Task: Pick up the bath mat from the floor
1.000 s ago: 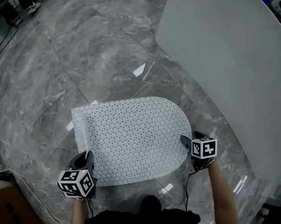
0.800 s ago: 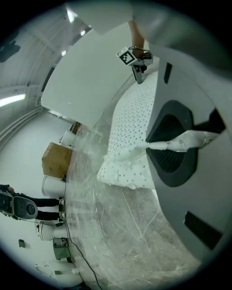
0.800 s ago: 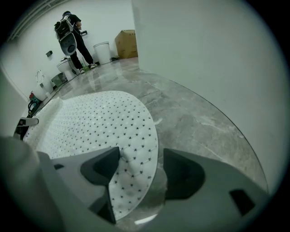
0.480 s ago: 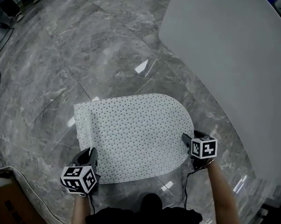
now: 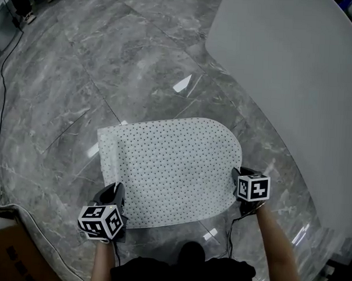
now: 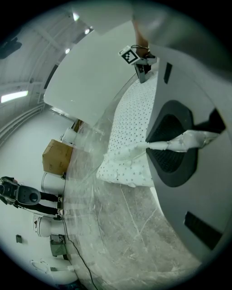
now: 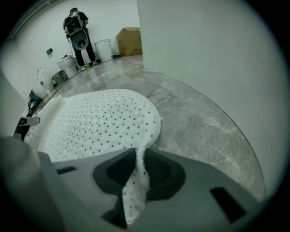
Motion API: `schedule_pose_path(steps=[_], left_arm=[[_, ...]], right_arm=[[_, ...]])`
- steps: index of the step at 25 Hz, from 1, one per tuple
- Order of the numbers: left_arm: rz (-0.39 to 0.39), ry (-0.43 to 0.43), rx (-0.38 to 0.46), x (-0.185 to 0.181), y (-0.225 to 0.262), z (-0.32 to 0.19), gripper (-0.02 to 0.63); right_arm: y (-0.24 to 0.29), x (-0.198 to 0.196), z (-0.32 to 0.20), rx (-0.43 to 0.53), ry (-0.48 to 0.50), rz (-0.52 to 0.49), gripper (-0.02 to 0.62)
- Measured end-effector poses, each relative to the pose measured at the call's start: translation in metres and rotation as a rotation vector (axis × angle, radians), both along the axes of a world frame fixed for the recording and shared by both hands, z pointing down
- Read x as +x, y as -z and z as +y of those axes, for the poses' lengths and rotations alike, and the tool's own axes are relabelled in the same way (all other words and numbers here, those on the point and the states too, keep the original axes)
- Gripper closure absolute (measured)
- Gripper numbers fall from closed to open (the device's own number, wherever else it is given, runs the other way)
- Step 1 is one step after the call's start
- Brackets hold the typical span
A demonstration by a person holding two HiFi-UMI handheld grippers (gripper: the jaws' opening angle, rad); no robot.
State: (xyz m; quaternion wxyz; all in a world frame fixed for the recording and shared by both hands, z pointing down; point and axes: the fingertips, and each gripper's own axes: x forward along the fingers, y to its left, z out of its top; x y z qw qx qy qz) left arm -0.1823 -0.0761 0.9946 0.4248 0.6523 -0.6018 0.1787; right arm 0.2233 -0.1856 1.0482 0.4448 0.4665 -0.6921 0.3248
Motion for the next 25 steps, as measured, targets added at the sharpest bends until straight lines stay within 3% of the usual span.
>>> schedule_pose_path(steps=[3, 9, 14, 25], left_arm=[[0.001, 0.008, -0.001, -0.002, 0.000, 0.000, 0.583], [0.000, 0.021, 0.000, -0.006, 0.000, 0.003, 0.581], [-0.007, 0.023, 0.011, -0.009, 0.009, 0.003, 0.583], [-0.042, 0.098, 0.027, -0.032, 0.064, 0.008, 0.594]], right_arm=[[0.002, -0.006, 0.001, 0.016, 0.035, 0.028, 0.548], [0.012, -0.008, 0.003, 0.001, -0.023, -0.066, 0.558], [0.030, -0.018, 0.006, 0.009, 0.016, -0.102, 0.566], [0.091, -0.040, 0.018, -0.009, -0.031, -0.212, 0.568]])
